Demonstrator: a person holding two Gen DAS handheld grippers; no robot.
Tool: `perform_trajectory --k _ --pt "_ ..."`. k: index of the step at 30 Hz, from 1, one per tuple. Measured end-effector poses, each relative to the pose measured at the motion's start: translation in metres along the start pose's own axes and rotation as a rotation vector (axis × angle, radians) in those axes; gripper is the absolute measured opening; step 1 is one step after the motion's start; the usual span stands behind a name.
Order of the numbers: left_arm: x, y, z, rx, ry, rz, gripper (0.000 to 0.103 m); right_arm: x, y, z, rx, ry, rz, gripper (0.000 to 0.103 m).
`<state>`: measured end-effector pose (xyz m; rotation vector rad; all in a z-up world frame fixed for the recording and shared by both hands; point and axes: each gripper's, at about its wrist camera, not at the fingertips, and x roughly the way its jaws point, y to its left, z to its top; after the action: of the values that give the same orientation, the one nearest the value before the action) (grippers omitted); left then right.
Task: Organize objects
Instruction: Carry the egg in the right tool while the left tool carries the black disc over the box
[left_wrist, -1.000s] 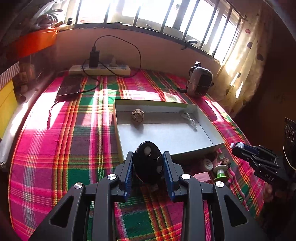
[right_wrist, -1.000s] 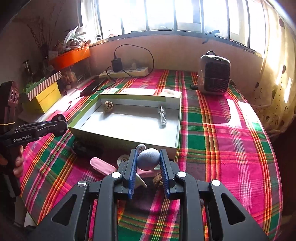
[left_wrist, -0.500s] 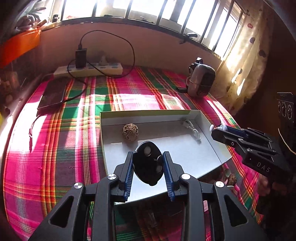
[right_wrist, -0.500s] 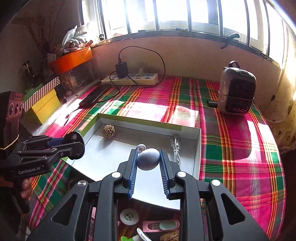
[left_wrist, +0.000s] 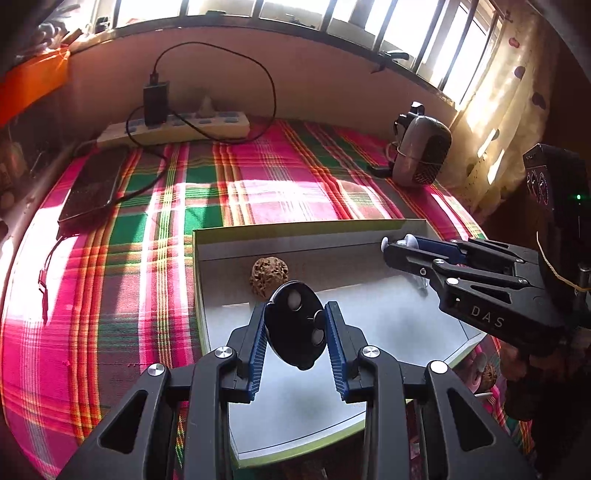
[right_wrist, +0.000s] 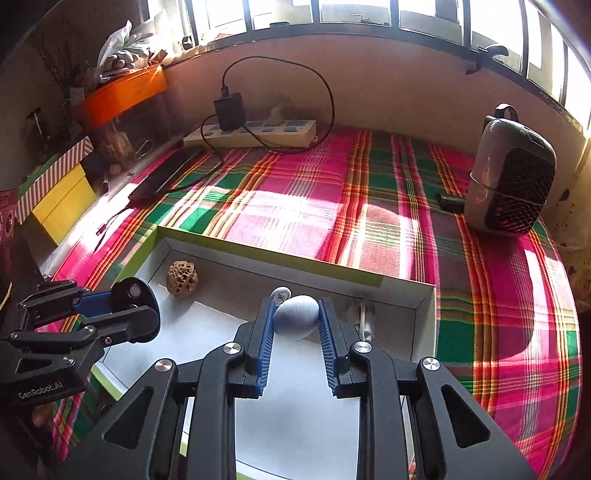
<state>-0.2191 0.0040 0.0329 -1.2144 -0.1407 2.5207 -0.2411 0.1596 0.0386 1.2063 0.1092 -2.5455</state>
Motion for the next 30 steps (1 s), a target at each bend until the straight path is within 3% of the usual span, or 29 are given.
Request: perform_trajectory --k 30 --pt "0.025 -0.008 0.006 0.059 0.058 0.094 0.029 0.04 0.002 0.008 -0.039 0.104 -0.033 0.025"
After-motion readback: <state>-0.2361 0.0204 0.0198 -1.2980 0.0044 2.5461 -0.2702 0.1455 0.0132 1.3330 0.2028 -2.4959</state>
